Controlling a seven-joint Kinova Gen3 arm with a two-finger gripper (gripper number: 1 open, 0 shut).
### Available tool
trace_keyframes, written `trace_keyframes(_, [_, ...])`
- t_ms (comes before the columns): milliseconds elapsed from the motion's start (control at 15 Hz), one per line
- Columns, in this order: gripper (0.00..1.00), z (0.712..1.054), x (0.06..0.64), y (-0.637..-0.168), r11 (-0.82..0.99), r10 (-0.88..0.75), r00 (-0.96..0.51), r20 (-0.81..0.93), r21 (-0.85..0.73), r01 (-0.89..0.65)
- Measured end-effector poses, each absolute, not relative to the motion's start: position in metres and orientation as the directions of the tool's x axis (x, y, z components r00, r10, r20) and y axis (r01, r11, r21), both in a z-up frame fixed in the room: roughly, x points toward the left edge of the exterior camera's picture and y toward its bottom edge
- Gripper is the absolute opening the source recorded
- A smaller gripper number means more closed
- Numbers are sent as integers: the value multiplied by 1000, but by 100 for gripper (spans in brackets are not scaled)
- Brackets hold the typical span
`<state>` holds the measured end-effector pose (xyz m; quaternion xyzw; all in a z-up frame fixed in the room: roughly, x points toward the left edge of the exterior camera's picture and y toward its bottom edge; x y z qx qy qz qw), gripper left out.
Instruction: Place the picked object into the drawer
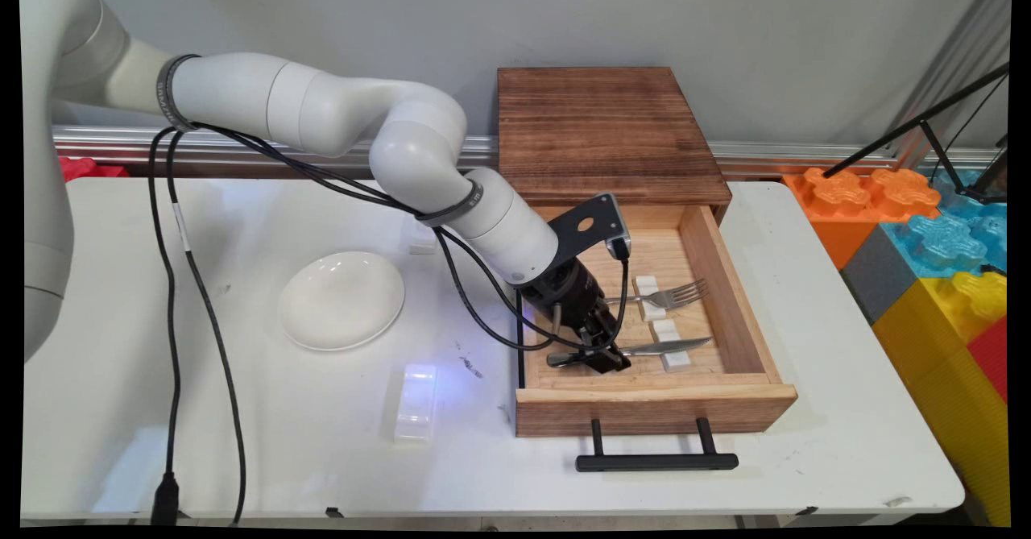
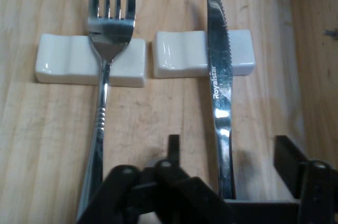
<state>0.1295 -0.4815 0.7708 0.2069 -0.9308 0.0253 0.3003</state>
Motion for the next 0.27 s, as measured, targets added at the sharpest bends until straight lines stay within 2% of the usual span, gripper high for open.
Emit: trace_keyframes(267, [100,776,129,-484,915,-364,-731,577,73,-397])
